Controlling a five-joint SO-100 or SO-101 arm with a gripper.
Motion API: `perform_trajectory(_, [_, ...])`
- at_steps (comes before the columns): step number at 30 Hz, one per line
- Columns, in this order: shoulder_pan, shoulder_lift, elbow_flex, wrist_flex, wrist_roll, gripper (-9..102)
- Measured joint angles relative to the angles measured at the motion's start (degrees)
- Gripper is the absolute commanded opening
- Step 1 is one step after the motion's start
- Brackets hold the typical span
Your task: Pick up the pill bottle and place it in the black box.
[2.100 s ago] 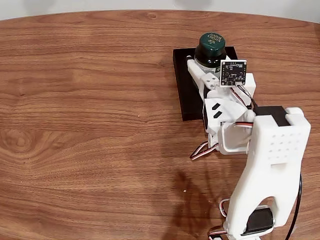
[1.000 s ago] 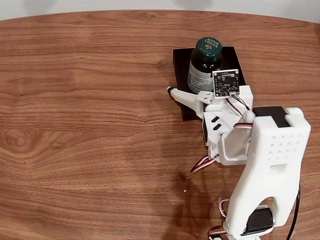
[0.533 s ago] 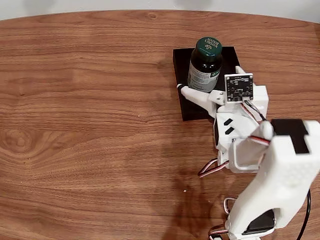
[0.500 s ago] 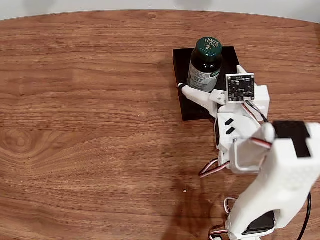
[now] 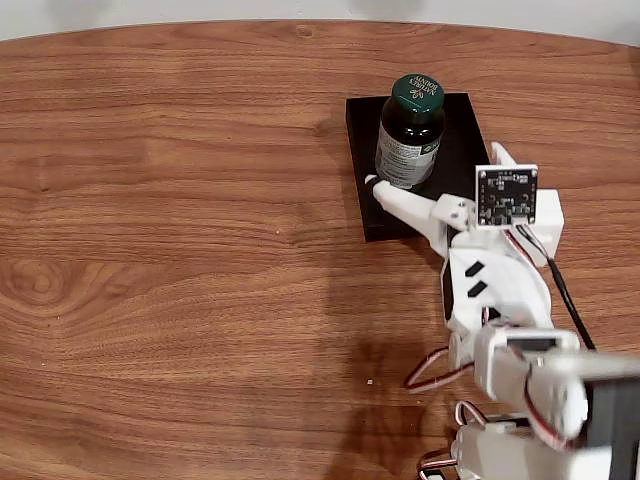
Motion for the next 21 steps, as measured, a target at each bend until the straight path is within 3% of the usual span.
perform_trajectory(5, [-0.9, 9.6, 1.0, 10.8, -1.2, 44])
perform_trajectory(12, [-3.1, 21.2, 1.0, 28.8, -2.7, 28])
perform_trajectory(21, [-1.5, 44.4, 2.5, 70.7, -16.7, 17])
